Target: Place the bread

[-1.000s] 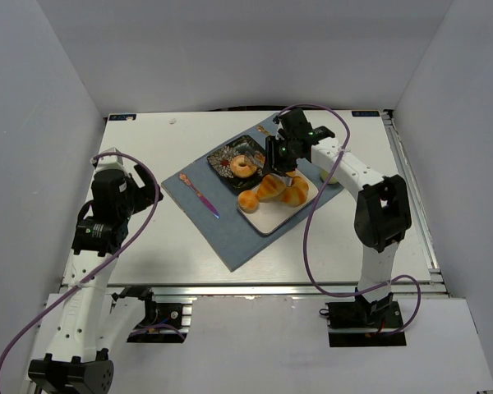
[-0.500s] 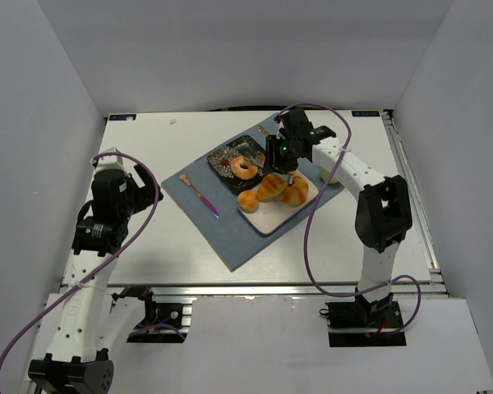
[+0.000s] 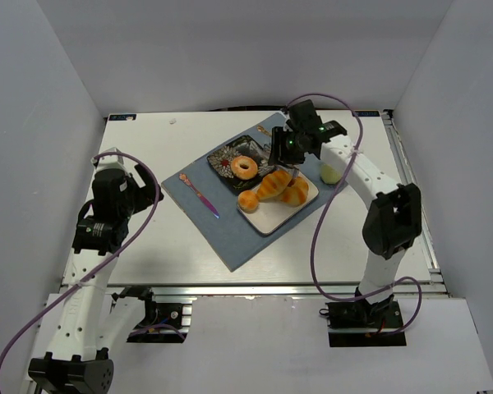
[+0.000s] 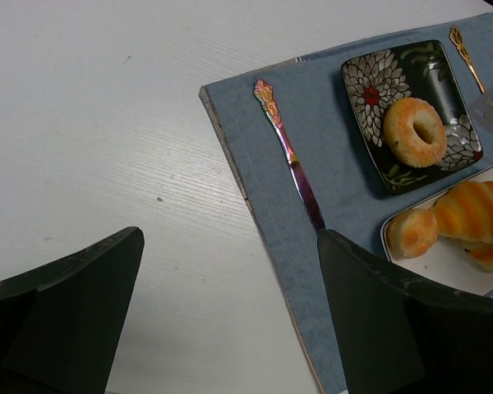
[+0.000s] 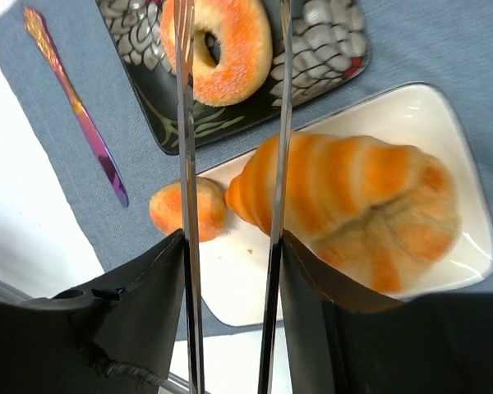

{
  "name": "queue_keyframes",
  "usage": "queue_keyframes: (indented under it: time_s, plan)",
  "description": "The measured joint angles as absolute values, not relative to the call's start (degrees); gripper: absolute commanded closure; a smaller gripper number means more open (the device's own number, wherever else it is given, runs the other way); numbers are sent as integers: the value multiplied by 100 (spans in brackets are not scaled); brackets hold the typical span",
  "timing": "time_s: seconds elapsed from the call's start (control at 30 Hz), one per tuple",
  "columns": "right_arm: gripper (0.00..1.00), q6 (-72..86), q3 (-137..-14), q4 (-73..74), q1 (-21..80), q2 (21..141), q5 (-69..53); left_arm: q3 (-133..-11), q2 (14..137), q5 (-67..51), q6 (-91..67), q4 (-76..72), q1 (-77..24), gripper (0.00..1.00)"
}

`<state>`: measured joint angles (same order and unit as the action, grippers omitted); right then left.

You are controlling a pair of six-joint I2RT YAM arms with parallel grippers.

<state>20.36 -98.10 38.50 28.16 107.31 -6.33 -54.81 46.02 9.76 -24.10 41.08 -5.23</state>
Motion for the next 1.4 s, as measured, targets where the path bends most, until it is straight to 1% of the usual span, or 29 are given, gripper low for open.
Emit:
queue_keyframes:
  time_s: [0.17,0.27,0.37,0.43,0.57,0.6,0.8,0.97,1.07,1.23,1.4]
  plan:
    - [47,2064,-9802,4158,2665,10016,-99,-5481,4644,934,-2410,4106,-523,2]
    - [47,2134,-9653,4313,2519,9317,443,-5481,4646,891,-2410,4093,-523,2]
    - [47,2252,-9249,4469,2357,8405,1002,-5483,4646,840,-2405,4075,-523,2]
    - [46,2377,-8759,4639,2193,7640,1433,-5487,4646,805,-2403,4073,-523,2]
    - [46,2648,-7861,4971,1938,6611,1942,-5494,4644,742,-2386,4071,-523,2]
    - [48,2733,-7629,5052,1883,6416,2056,-5494,4644,725,-2381,4071,-523,2]
    - [48,3293,-5680,5006,1382,5406,2578,-5502,4639,582,-2383,4069,-523,2]
    - [49,3546,-4477,4425,786,5468,2698,-5502,4598,510,-2386,4071,-523,2]
    - [49,3638,-3999,3924,659,5640,2707,-5502,4512,510,-2392,4071,-523,2]
    - [48,3717,-3505,3205,591,5957,2703,-5502,4403,510,-2405,4071,-523,2]
    - [45,3719,-3111,2639,556,6333,2633,-5500,4392,513,-2408,4071,-523,2]
